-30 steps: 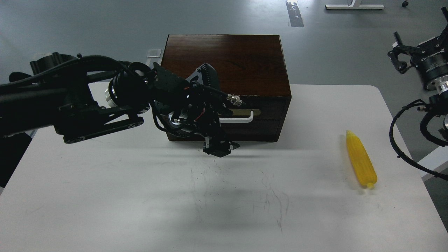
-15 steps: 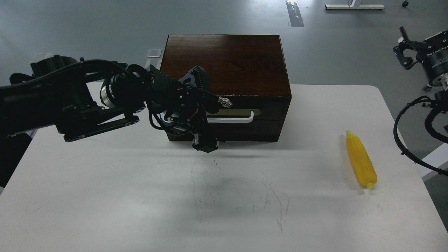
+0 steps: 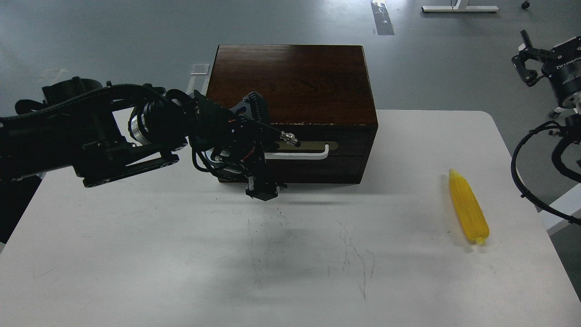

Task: Put corn in drawer with both arms
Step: 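Grasp the white drawer handle with the left gripper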

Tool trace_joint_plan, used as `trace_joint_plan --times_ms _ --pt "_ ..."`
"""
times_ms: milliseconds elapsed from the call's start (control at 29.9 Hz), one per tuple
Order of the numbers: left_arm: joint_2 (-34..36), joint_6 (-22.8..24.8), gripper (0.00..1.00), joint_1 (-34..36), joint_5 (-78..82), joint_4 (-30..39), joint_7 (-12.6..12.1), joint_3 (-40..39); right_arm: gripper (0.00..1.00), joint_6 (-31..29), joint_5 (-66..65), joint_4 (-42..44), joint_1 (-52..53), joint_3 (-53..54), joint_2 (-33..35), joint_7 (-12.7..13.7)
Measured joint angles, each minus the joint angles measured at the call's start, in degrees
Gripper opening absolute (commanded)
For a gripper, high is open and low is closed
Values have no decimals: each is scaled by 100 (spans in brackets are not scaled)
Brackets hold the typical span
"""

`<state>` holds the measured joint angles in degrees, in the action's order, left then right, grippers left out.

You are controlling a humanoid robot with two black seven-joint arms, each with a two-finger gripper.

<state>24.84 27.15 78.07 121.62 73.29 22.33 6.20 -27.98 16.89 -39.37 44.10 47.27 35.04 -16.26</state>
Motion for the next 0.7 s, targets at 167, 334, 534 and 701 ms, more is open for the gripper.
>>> trace_joint_plan --times_ms 167,334,534,701 --pt "-2 0 94 2 11 3 14 0 100 0 0 0 10 2 -2 0" --pt "-24 0 93 37 53 10 16 53 100 0 -2 10 43 2 -2 0" --pt "-45 0 93 82 81 30 7 226 100 -3 -2 59 54 2 1 0" --pt "-57 0 93 82 81 72 7 233 100 -3 -2 76 55 2 3 0"
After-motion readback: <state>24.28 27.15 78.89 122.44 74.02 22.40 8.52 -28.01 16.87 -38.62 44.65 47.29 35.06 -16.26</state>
